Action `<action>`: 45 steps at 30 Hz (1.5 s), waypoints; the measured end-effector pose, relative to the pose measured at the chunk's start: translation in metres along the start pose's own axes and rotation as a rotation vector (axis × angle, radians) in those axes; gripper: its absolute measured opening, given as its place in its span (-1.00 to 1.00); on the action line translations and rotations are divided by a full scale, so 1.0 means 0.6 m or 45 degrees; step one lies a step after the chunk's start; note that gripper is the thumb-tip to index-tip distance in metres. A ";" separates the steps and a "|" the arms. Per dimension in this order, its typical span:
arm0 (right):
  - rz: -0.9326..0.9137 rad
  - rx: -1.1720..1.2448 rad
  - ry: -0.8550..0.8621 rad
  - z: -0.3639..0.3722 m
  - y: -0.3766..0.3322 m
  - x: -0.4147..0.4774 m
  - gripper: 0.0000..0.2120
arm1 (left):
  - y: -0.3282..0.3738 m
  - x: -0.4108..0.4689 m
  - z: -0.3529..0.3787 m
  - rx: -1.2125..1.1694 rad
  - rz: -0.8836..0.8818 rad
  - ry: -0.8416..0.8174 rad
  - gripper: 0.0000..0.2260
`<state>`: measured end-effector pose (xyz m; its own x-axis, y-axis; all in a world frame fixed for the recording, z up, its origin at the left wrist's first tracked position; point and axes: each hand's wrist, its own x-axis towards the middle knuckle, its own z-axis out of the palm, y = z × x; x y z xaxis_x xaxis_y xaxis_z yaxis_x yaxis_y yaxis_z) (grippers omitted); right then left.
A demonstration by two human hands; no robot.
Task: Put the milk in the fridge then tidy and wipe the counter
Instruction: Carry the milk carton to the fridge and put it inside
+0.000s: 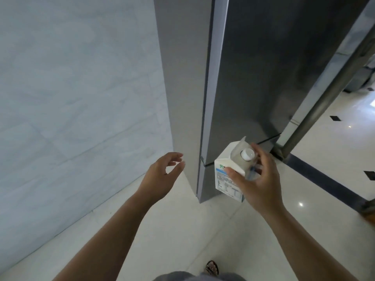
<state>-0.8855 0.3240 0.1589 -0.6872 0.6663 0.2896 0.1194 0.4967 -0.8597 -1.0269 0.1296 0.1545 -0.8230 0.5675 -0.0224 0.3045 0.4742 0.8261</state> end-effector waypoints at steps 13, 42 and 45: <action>-0.090 -0.052 0.402 0.020 -0.076 0.270 -0.28 | 0.156 0.385 -0.085 0.046 0.550 -0.016 -0.67; 0.244 -0.160 0.998 0.114 -0.116 0.251 -0.31 | 0.184 0.487 -0.041 -0.474 0.661 -0.220 -0.44; 0.243 -0.118 0.985 0.099 -0.107 0.236 -0.30 | 0.185 0.484 -0.033 -0.469 0.650 -0.149 -0.44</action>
<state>-1.0332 0.3535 0.2304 0.0385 0.9243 0.3798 0.2670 0.3567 -0.8952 -1.2419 0.3338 0.2506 -0.5537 0.7406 0.3807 0.4424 -0.1256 0.8880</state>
